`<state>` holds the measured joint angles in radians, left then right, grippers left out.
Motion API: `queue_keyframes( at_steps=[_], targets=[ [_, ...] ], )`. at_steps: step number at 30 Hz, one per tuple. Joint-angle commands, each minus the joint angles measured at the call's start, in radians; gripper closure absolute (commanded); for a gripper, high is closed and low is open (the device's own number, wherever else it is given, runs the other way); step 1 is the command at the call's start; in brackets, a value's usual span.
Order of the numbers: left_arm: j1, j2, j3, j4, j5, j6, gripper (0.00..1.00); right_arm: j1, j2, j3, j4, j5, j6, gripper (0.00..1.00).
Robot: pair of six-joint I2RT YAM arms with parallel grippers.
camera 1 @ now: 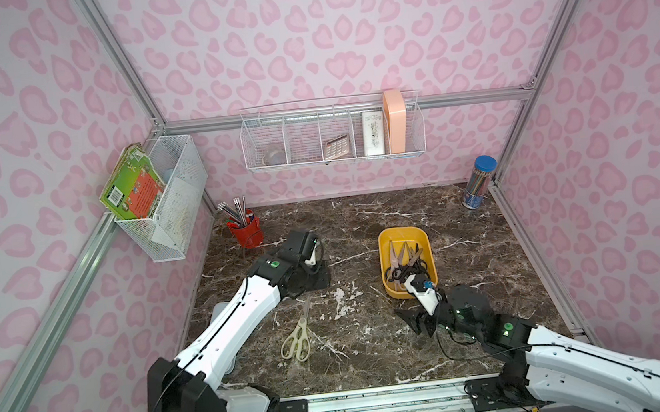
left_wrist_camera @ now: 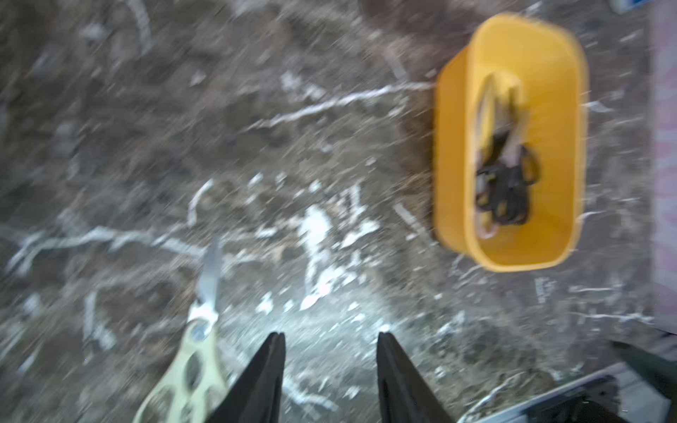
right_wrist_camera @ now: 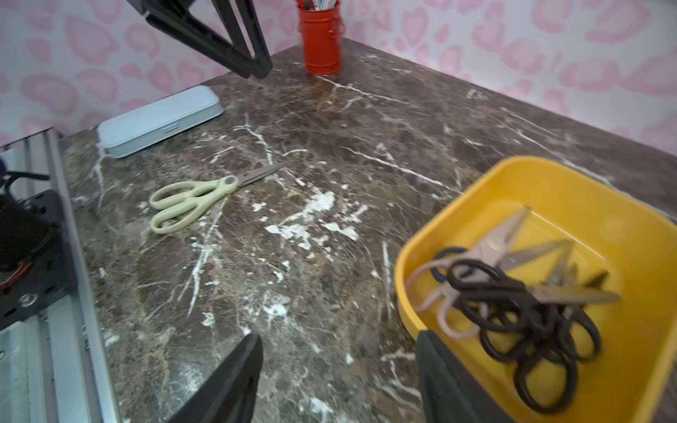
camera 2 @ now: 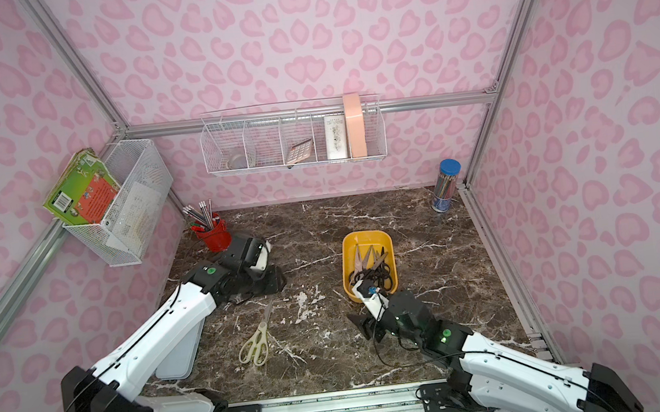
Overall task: Put the scissors into the storage box
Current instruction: Pick up the scissors from the center of the board.
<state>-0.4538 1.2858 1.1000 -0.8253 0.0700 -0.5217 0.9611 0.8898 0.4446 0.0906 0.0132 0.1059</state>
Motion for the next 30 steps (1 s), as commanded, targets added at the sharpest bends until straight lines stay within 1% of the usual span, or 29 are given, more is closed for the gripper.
queue_keyframes(
  at_steps=[1,3,4,6,8,9,11,13,16,19,21,23,27,30],
  targets=[
    [0.081,-0.069,-0.113,-0.21,0.006,0.061,0.54,0.036,0.132,0.089,0.047,-0.015,-0.061,0.31],
    [0.097,-0.108,-0.182,-0.242,0.024,0.042,0.54,0.05,0.2,0.127,0.077,-0.005,-0.041,0.31],
    [0.089,-0.124,-0.211,-0.238,0.027,0.031,0.54,0.059,0.225,0.139,0.102,-0.015,-0.037,0.31],
    [0.072,-0.129,-0.194,-0.253,-0.012,0.009,0.54,0.082,0.259,0.147,0.149,-0.021,-0.036,0.31],
    [0.094,-0.118,-0.187,-0.281,-0.057,-0.018,0.53,0.098,0.29,0.15,0.181,-0.031,-0.027,0.31],
    [0.104,-0.104,-0.194,-0.279,-0.062,-0.018,0.51,0.103,0.304,0.157,0.181,-0.035,-0.023,0.31],
    [0.109,-0.057,-0.19,-0.288,-0.057,-0.021,0.5,0.121,0.32,0.165,0.17,-0.019,-0.024,0.31],
    [0.112,-0.007,-0.193,-0.275,-0.029,-0.02,0.47,0.134,0.321,0.162,0.156,0.002,-0.031,0.31],
    [0.113,0.065,-0.193,-0.256,-0.009,-0.032,0.47,0.136,0.301,0.141,0.15,0.034,-0.032,0.31],
    [0.115,0.124,-0.219,-0.193,0.033,-0.036,0.46,0.136,0.275,0.12,0.14,0.064,-0.034,0.31],
    [0.115,0.164,-0.234,-0.177,0.025,-0.045,0.45,0.136,0.259,0.116,0.126,0.07,-0.04,0.31],
    [0.114,0.186,-0.246,-0.156,0.024,-0.048,0.45,0.136,0.245,0.112,0.111,0.084,-0.04,0.31],
    [0.114,0.217,-0.278,-0.101,0.061,-0.053,0.46,0.135,0.212,0.09,0.115,0.103,-0.04,0.31],
    [0.116,0.237,-0.291,-0.09,0.032,-0.049,0.46,0.133,0.197,0.075,0.123,0.123,-0.037,0.3]
  ],
)
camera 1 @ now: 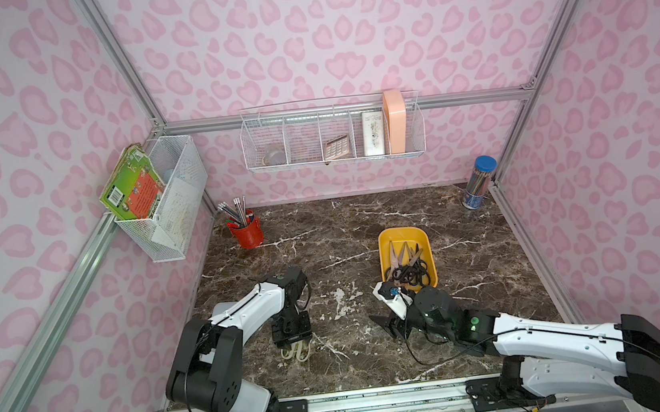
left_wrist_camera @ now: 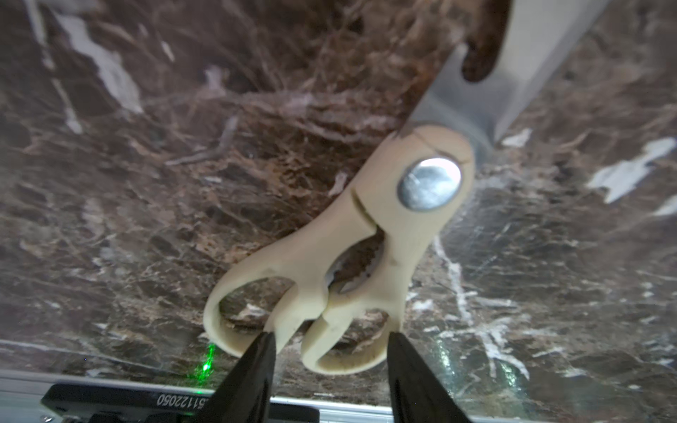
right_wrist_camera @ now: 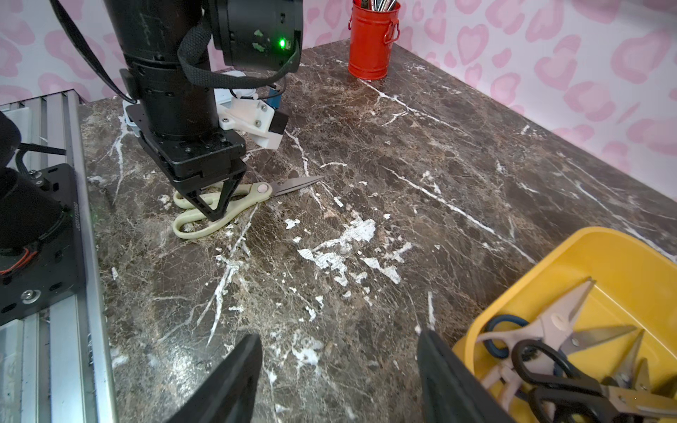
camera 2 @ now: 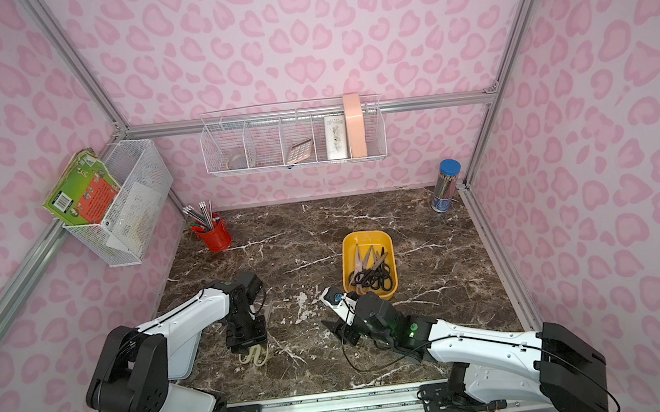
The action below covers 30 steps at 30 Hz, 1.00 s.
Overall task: Put the scissors into the storage box
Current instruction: Pick up the scissors from the center of the board.
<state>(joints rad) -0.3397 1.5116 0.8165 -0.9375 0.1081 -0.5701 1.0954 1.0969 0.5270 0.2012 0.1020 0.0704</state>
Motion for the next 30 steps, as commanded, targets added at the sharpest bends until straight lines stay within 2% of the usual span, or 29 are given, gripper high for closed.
queue_keyframes(
  at_steps=[1,5,9,10,12,13,20,23,30],
  targets=[
    [0.001,0.018,-0.011,0.02,-0.015,-0.001,0.47,0.0,-0.011,-0.011,0.013,0.039,-0.001,0.3],
    [0.001,0.036,-0.027,0.059,-0.008,-0.007,0.51,0.0,-0.015,-0.02,0.018,0.047,0.002,0.3],
    [0.0,0.043,-0.026,0.068,-0.033,-0.002,0.61,0.0,-0.015,-0.026,0.017,0.057,0.007,0.3],
    [-0.001,0.041,-0.027,0.071,-0.04,-0.001,0.6,0.0,-0.017,-0.028,0.015,0.061,0.009,0.3],
    [0.0,0.046,-0.026,0.081,-0.052,0.006,0.52,-0.001,-0.024,-0.037,0.018,0.069,0.014,0.3],
    [0.001,0.049,-0.026,0.086,-0.054,0.01,0.52,-0.002,-0.027,-0.039,0.022,0.07,0.014,0.3],
    [-0.004,0.061,-0.033,0.119,-0.077,0.015,0.64,-0.006,-0.054,-0.046,0.023,0.085,0.012,0.29],
    [-0.011,0.053,-0.026,0.112,-0.083,0.031,0.8,-0.009,-0.069,-0.051,0.026,0.088,0.008,0.29],
    [-0.051,0.009,0.009,0.07,-0.134,0.046,0.81,-0.023,-0.081,-0.048,0.027,0.092,-0.009,0.29]
  ],
)
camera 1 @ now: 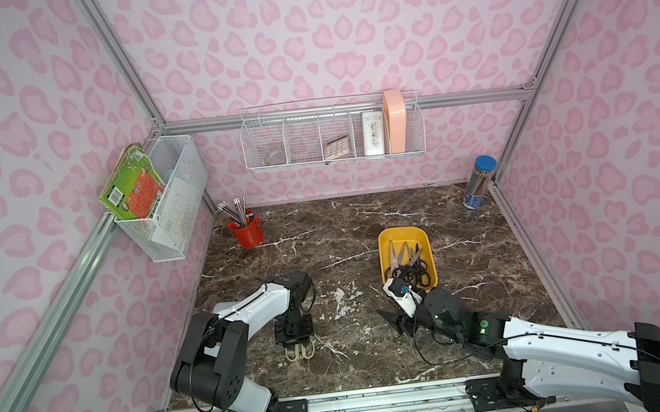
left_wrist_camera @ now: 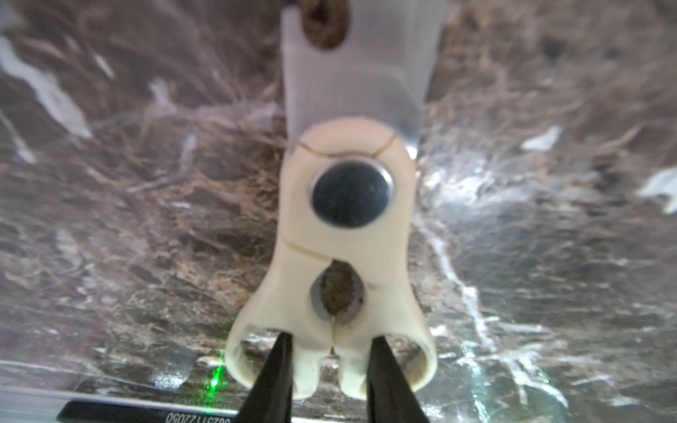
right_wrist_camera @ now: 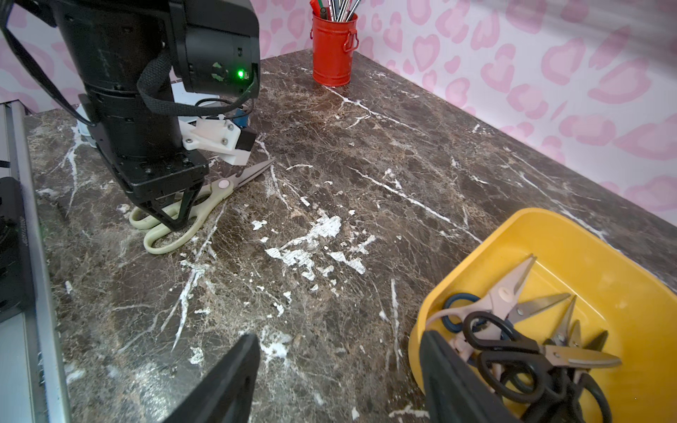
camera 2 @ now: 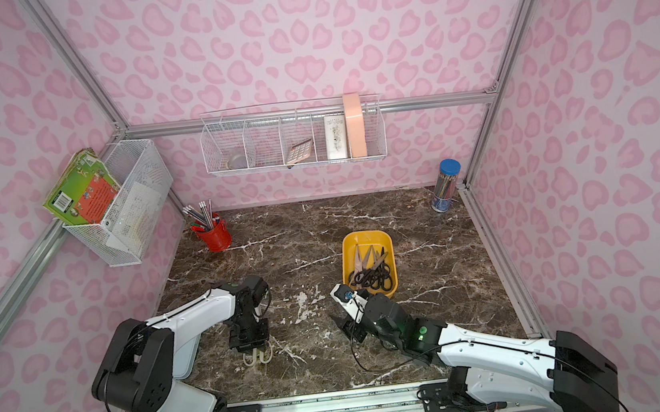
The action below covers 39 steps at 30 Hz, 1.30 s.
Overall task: Put the scissors into the storage box
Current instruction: Pick up the scissors from the center of the board, then place the scissors in the storage box.
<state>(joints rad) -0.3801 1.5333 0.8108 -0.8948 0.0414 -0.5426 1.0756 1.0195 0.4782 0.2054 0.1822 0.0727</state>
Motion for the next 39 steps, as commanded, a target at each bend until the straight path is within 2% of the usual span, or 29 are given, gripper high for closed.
queue_keyframes(
  at_steps=[1,3,12,16,20,25,30,33,39],
  targets=[
    [-0.016,-0.016,0.022,0.022,-0.069,0.019,0.82,-0.004,-0.005,0.001,0.022,0.013,-0.014,0.29],
    [-0.028,-0.022,0.037,0.01,-0.074,0.023,0.86,-0.006,-0.009,0.006,0.019,0.019,-0.017,0.29],
    [-0.095,-0.069,0.161,-0.104,-0.108,0.006,0.86,-0.016,-0.055,0.007,0.0,0.052,-0.022,0.28],
    [-0.141,-0.075,0.272,-0.165,-0.114,-0.003,0.85,-0.037,-0.109,0.005,-0.012,0.084,-0.017,0.28],
    [-0.205,-0.026,0.421,-0.189,-0.099,-0.01,0.85,-0.123,-0.182,0.025,-0.06,0.114,0.038,0.28],
    [-0.286,0.118,0.676,-0.199,-0.061,-0.002,0.85,-0.294,-0.27,0.054,-0.154,0.151,0.12,0.28],
    [-0.366,0.319,0.956,-0.19,0.01,0.019,0.84,-0.468,-0.348,0.026,-0.187,0.118,0.168,0.29],
    [-0.397,0.442,1.097,-0.188,0.051,0.02,0.84,-0.516,-0.369,0.016,-0.213,0.107,0.189,0.29],
    [-0.425,0.651,1.292,-0.164,0.177,0.002,0.85,-0.523,-0.416,-0.022,-0.212,0.094,0.199,0.29]
  ],
)
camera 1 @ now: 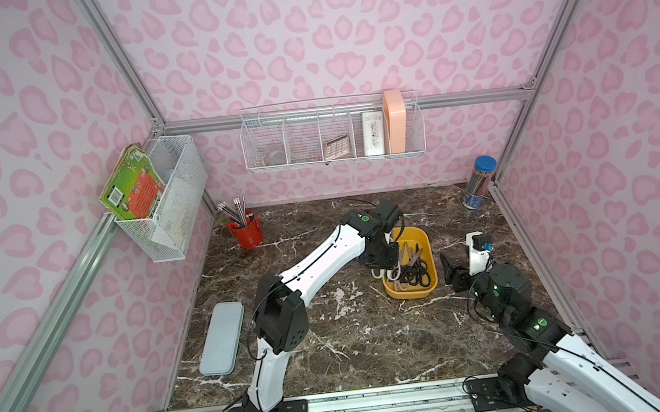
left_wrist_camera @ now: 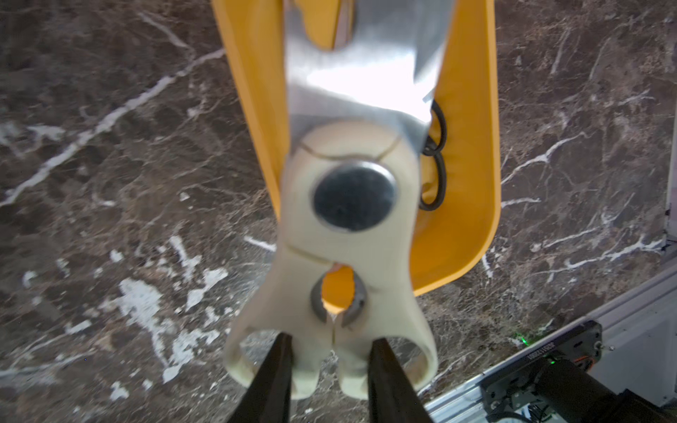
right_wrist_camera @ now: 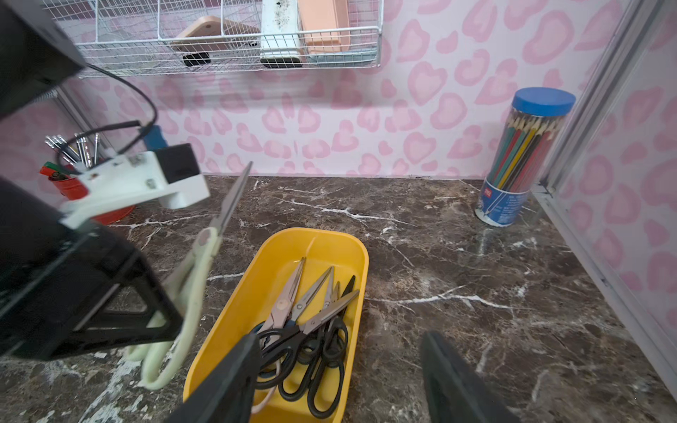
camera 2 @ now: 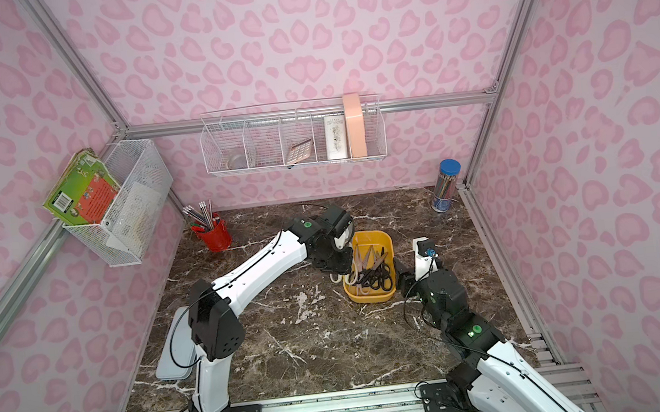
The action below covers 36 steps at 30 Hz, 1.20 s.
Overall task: Put the scissors into the storage box
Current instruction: Place the scissors in the storage box.
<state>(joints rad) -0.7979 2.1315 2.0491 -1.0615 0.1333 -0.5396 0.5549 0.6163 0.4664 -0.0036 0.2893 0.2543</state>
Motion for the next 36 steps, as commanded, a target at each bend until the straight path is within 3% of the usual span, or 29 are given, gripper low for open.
queue_keyframes(
  at_steps=[1,10,22,31,34,36],
  targets=[
    [-0.01,0.076,0.071,0.007,0.095,-0.007,0.85,-0.002,-0.016,-0.016,-0.002,-0.021,0.016,0.29],
    [-0.008,0.205,0.133,0.109,0.222,-0.052,0.84,-0.001,-0.056,-0.049,0.002,-0.038,0.027,0.29],
    [-0.007,0.204,0.094,0.119,0.185,-0.08,0.68,-0.002,-0.094,-0.064,-0.01,-0.051,-0.003,0.29],
    [0.007,0.102,0.091,0.153,0.154,-0.092,0.42,-0.069,-0.007,-0.017,0.037,-0.088,-0.053,0.27],
    [0.019,0.002,0.051,0.176,0.103,-0.083,0.42,-0.107,0.046,0.001,0.089,-0.132,-0.05,0.27],
    [0.024,-0.132,-0.065,0.248,0.015,-0.054,0.42,-0.134,0.087,0.018,0.123,-0.154,-0.043,0.27]
  ],
)
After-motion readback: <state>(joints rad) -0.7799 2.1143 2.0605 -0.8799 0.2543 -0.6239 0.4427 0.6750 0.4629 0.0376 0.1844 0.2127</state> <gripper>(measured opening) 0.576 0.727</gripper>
